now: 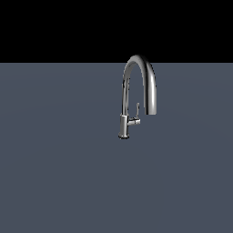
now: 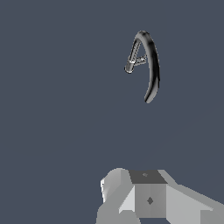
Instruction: Turn on the faucet by rotating a designated handle.
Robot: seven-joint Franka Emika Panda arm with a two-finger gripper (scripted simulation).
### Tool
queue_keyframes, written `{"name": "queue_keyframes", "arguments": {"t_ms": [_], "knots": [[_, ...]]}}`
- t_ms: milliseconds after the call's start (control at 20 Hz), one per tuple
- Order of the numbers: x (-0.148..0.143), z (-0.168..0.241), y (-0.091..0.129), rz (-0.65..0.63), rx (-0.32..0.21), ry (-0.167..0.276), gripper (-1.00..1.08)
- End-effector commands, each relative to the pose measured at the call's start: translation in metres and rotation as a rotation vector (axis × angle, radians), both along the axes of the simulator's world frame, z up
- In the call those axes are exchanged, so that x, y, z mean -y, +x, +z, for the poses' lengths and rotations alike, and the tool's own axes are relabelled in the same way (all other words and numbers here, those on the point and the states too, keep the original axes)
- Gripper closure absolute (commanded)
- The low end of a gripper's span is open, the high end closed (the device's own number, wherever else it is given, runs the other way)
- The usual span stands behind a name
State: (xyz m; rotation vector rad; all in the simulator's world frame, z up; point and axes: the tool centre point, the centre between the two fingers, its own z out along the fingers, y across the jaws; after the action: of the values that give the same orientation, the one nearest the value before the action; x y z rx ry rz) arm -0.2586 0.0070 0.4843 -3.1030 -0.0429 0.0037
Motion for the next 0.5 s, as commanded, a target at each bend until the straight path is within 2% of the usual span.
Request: {"name": "queue_keyframes", "arguments": {"t_ms": [0, 450], "knots": [[0.000, 0.000, 0.000, 0.000, 0.000, 0.000, 1.08], [0.000, -0.001, 0.011, -0.021, -0.027, 0.019, 1.08]]}}
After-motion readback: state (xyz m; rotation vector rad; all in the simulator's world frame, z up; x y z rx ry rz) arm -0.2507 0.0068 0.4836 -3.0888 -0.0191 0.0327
